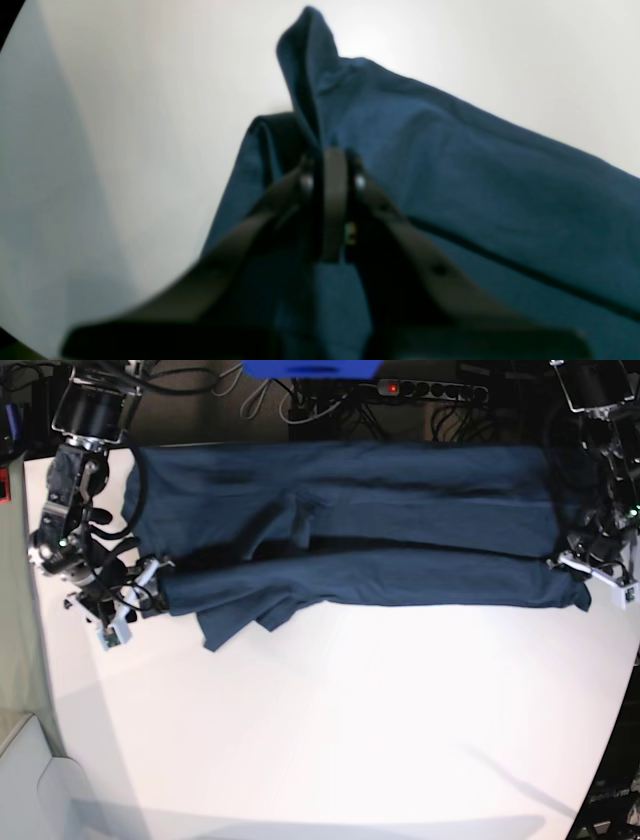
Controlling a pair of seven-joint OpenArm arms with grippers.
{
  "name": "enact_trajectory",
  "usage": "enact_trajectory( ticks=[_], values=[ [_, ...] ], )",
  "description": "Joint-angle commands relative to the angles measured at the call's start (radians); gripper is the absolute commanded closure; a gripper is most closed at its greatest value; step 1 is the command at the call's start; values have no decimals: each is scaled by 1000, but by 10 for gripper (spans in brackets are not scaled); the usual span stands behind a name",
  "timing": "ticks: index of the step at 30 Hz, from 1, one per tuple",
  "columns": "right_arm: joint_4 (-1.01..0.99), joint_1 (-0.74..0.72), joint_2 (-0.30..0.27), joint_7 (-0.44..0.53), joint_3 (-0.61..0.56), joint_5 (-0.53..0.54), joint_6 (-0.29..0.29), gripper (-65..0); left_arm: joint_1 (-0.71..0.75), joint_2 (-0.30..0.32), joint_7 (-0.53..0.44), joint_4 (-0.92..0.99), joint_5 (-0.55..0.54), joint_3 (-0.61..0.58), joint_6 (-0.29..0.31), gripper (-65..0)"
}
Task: Layout the t-shirt on the table in an organized manner, then fold the t-shirt properly
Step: 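Lay the hem fold down and adjust the corner with the right gripper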
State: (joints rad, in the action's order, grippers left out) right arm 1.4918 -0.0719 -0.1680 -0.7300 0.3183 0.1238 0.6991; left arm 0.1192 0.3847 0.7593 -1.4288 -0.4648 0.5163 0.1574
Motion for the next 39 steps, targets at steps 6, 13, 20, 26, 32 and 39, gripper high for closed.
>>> enact_trajectory(
  ticks=[6,13,20,26,32,39],
  values=[
    [13,-15,5,20,2,15,-1,-343,-13,20,-17,-19,-5,8,0,-2],
    [13,2,5,20,-48,15,-1,-343,-16,20,-17,-17,-5,8,0,-2],
    [10,19,5,22,-57,15,-1,-306,-16,20,-17,-14,-5,8,0,-2],
    [10,21,5,22,-57,15,-1,-69,-14,20,-17,-17,-5,8,0,-2],
    [22,16,-3,22,-57,17,-1,0,-16,20,-17,-19,-5,8,0,-2],
    [166,67,-25,13,-51,18,-1,0,-8,7,-7,-119,-5,54,0,-2]
  ],
)
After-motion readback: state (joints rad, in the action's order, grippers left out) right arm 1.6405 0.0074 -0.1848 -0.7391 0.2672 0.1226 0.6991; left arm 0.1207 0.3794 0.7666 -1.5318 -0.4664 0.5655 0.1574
